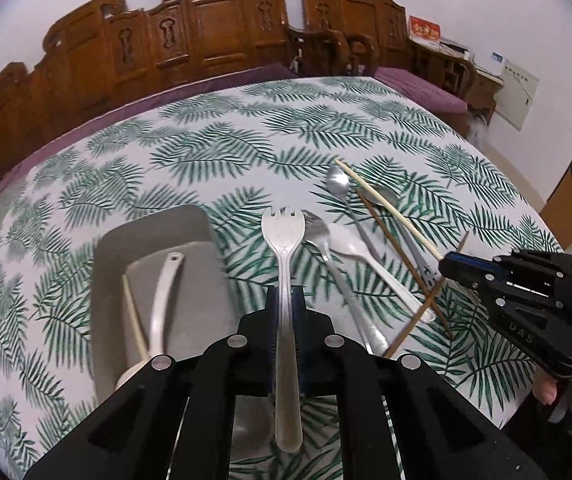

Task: Organize utensils
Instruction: 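Carry the white fork into the grey tray and open the left tool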

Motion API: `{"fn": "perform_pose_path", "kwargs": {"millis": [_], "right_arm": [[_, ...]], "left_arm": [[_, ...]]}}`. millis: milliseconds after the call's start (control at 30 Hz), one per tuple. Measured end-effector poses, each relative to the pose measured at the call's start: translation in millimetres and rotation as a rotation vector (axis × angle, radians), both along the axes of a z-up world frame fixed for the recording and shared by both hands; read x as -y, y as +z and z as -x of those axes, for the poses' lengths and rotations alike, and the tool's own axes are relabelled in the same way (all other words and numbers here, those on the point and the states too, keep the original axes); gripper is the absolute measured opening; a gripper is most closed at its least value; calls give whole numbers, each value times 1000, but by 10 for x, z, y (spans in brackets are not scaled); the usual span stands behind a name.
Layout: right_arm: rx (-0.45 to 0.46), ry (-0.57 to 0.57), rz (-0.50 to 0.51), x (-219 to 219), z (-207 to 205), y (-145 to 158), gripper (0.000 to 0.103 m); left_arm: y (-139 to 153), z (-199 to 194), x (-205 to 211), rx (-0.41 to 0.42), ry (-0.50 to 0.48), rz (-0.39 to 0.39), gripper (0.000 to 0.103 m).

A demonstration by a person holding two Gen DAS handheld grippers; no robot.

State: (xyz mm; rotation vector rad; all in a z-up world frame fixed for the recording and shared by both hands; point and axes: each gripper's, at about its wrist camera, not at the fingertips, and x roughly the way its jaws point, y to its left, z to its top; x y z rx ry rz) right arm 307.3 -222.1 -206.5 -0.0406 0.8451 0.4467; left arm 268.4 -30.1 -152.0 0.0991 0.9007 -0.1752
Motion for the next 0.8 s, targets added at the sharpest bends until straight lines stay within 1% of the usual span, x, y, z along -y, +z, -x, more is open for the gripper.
{"fn": "perform_pose_path", "kwargs": {"millis": [133,267,400,533,633,800], "right_arm": [[2,7,3,-20,8,0,6],[2,15,7,-49,13,-1,6],[2,21,7,-65,11,-3,6],[2,30,9,-92,18,-2,6],[3,36,11,-111,22,1,6],[7,44,12,-136,33,16,6]], "left_arm": [[22,8,-137,11,25,2,6],[-19,1,-265,9,50,4,6],[-114,-38,-395,-5,82,12,6],[-255,-86,-486,-31,113,-6,6],[-356,-106,-537,-54,128,-13,6],[-430,-119,-580,-71,137,-15,6]]}}
